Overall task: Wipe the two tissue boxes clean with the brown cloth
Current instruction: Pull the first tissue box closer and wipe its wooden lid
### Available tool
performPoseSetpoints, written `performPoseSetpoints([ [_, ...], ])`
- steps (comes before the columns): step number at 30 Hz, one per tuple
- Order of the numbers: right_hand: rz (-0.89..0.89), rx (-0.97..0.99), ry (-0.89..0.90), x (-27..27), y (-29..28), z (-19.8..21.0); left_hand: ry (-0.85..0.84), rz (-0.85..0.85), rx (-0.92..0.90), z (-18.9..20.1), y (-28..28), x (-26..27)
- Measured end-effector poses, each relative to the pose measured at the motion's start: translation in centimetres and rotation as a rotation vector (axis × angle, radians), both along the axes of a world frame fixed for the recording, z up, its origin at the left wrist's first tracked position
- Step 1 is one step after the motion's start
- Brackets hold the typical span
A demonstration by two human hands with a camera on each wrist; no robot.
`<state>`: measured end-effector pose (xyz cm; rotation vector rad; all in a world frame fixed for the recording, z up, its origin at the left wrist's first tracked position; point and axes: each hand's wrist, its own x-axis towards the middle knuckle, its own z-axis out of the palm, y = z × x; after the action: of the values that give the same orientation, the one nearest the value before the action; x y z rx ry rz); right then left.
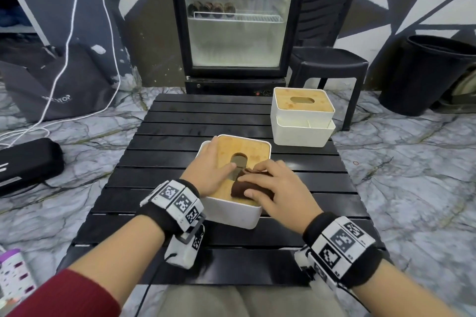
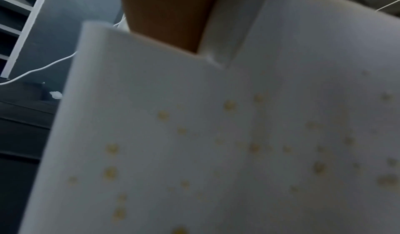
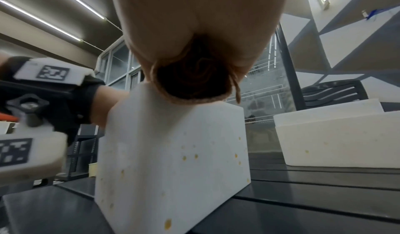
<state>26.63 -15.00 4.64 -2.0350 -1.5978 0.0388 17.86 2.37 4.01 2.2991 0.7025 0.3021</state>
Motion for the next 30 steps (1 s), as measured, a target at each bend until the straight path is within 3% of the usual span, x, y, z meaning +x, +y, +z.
performPoseSetpoints([
  [18, -0.174, 0.046, 0.084, 6.3, 4.8, -0.8, -0.071, 0.018, -0.029, -1.2, 0.4, 0.1],
  [25, -0.216, -0.018, 0.102, 5.6, 4.6, 0.6, -0.066, 0.025, -0.053, -1.0, 0.3, 0.1],
  [30, -0.091, 0.011, 0.095, 1.8, 1.5, 1.2, -0.07, 0.023, -0.049, -0.6, 0.2, 0.1],
])
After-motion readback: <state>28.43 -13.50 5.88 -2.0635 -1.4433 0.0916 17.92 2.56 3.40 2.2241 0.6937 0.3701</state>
